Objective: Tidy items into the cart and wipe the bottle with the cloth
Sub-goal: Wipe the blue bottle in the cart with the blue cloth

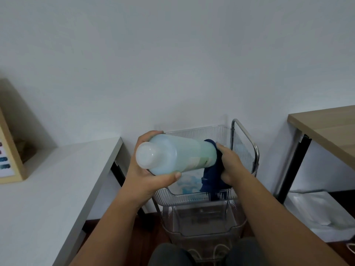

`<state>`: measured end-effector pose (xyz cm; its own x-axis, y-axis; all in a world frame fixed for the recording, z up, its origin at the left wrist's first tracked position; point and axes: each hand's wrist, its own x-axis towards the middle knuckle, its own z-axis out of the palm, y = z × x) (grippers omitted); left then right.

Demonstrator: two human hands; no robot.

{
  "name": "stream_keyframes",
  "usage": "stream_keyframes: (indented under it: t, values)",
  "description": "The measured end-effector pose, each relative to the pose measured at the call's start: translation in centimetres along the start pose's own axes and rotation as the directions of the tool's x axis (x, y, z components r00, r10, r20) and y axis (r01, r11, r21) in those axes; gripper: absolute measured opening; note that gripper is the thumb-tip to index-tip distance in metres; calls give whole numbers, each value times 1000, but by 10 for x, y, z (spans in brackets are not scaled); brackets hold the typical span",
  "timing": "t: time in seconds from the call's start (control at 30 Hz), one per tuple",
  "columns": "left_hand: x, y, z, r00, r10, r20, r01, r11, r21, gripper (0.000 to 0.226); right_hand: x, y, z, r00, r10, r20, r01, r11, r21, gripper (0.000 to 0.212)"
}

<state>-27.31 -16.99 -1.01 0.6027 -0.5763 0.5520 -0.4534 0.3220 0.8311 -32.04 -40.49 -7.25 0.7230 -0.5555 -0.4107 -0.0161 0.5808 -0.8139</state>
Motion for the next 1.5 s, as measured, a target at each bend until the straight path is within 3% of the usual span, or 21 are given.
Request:
stream_keyframes:
  t: [0.07,0.13,0.23,0.37,0.53,0.6,0.67,0.8,0.87,0.9,0.97,1.07,1.13,1.2,1.27,1.33,1.4,1.5]
  values:
    - [-3,-2,2,1000,6,-2,-6,1000,23,85,2,-3,0,997,-50,-58,42,990,-131,27]
    - [-5,-3,5,1000,9,0,-9,1000,15,83,3,-4,3,971,-211,-117,180,957,-229,25]
    - [-3,-1,7,997,-50,-65,42,992,-119,79,-4,-5,8,863,-492,-118,410,816,-407,27]
    - [14,5,7,932,-262,-252,180,934,-308,64,-36,-7,29,711,-690,136,621,525,-583,29]
    - [23,0,15,781,-524,-341,368,826,-427,73,-71,4,81,520,-660,542,854,393,-341,37]
    - [19,-4,13,770,-548,-327,358,795,-489,65,-71,5,89,467,-618,632,884,342,-320,39]
    - [15,-5,9,773,-539,-334,346,800,-490,72,-62,1,85,501,-568,653,865,312,-393,40]
    - [10,-1,3,815,-482,-323,351,853,-387,90,-32,-12,55,766,-400,503,641,414,-647,49]
    - [11,1,1,818,-476,-323,347,856,-383,88,-28,-13,51,819,-350,455,573,443,-689,53]
    - [12,2,1,813,-482,-326,348,852,-392,84,-30,-13,55,810,-369,456,584,433,-687,52]
    - [18,4,0,800,-504,-326,356,836,-417,71,-41,-7,70,706,-509,492,691,344,-636,49]
    - [25,8,1,785,-518,-338,353,824,-443,64,-57,7,89,456,-737,500,823,135,-551,49]
    - [26,12,1,783,-508,-358,342,833,-435,65,-55,12,84,336,-772,539,877,48,-478,45]
    - [24,12,-2,781,-498,-377,331,842,-426,52,-42,14,65,283,-751,597,894,-19,-448,43]
    - [22,12,-6,784,-488,-384,313,845,-435,43,-26,17,46,301,-745,595,878,-27,-478,44]
    - [22,14,-6,794,-465,-392,301,861,-411,42,-15,20,37,384,-736,558,857,59,-511,44]
    - [23,17,-4,797,-448,-405,298,875,-380,49,-8,24,36,514,-712,478,809,217,-546,44]
    - [25,21,-5,822,-409,-397,277,895,-349,63,-3,19,32,764,-582,277,630,585,-510,39]
